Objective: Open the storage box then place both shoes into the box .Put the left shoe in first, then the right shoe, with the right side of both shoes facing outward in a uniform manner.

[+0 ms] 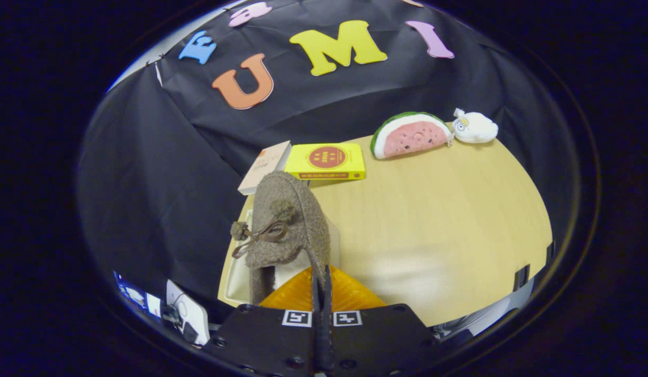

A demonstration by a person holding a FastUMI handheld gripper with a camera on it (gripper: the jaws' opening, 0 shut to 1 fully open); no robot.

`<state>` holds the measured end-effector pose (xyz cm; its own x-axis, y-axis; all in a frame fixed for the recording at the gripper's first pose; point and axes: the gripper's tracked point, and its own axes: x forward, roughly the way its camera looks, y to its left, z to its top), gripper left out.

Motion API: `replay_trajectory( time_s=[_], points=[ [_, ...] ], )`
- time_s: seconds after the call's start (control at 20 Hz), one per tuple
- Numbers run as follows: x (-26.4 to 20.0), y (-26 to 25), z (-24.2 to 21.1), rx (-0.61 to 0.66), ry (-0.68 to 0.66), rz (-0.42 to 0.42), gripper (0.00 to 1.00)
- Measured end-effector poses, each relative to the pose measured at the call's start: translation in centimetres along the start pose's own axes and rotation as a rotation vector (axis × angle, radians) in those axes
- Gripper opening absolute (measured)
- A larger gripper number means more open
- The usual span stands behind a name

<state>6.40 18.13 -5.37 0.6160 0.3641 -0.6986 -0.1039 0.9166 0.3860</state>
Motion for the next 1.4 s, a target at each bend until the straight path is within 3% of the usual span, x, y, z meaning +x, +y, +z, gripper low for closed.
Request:
replay_trajectory(
  time_s=[0.25, 0.5, 0.85, 1.1, 1.15, 1.3, 1.4],
  points=[
    [4.8, 4.7, -1.1, -0.026, 0.019, -0.028, 0.0],
    [9.4, 5.5, -4.0, -0.063, 0.074, -0.102, 0.0],
    [10.2, 3.5, -4.7, -0.089, 0.017, -0.215, 0.0],
    [10.0, 2.8, -5.3, -0.094, -0.001, -0.235, 0.01],
    [9.7, 3.1, -5.3, -0.097, -0.014, -0.212, 0.04],
    [7.7, 3.2, -4.7, -0.09, -0.089, -0.178, 0.26],
    [6.1, 3.5, -4.9, -0.107, -0.117, -0.169, 0.58]
  ],
)
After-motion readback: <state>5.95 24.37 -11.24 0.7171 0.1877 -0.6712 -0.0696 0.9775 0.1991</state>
